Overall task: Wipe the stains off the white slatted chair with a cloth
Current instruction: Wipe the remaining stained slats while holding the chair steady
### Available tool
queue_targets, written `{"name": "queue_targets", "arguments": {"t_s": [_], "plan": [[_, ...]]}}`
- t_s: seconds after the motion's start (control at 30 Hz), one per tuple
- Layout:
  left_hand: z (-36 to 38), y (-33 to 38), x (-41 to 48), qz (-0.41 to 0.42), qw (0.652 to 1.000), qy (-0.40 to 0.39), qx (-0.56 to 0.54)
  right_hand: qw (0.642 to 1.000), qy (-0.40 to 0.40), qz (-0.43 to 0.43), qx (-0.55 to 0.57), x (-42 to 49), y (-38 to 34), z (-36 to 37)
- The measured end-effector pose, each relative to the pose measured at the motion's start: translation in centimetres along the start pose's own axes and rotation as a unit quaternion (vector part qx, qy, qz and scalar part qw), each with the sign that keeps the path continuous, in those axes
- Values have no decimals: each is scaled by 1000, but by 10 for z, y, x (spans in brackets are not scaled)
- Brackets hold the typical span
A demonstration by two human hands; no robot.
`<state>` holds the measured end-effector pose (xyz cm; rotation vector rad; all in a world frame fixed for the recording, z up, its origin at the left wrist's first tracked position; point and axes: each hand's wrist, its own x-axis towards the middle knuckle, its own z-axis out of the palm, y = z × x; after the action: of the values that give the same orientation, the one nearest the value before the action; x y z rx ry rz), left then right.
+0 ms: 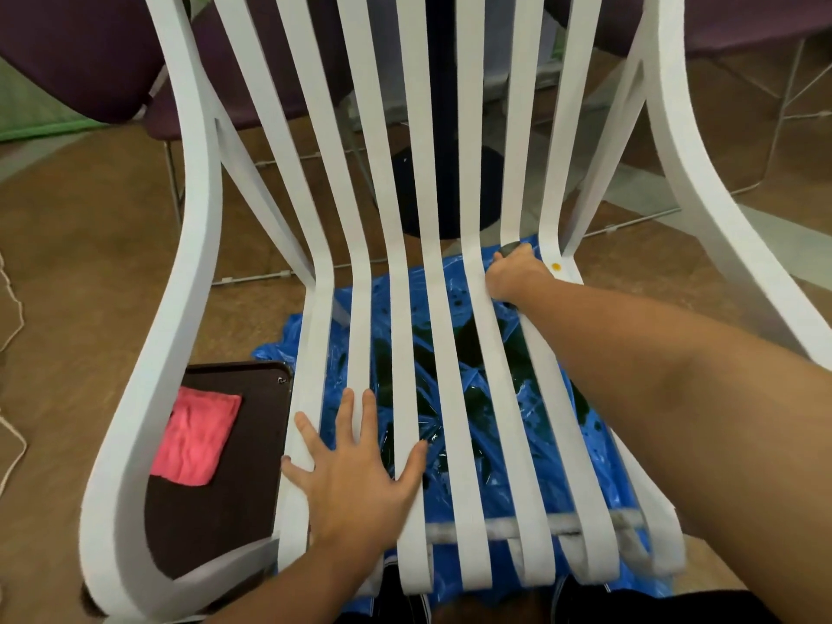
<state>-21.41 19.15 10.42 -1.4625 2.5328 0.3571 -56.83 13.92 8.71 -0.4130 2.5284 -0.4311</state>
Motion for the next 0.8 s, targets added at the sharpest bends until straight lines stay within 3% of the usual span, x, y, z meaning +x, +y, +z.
{"name": "queue_targets", "arguments": {"t_s": [0.37, 0.8], "plan": [[0, 2, -2, 4, 1000, 12, -4, 999, 21, -12, 46, -54, 26, -3], [-6, 1, -6, 4, 1000, 5, -11, 995, 76, -58, -22, -181, 113, 30]]}}
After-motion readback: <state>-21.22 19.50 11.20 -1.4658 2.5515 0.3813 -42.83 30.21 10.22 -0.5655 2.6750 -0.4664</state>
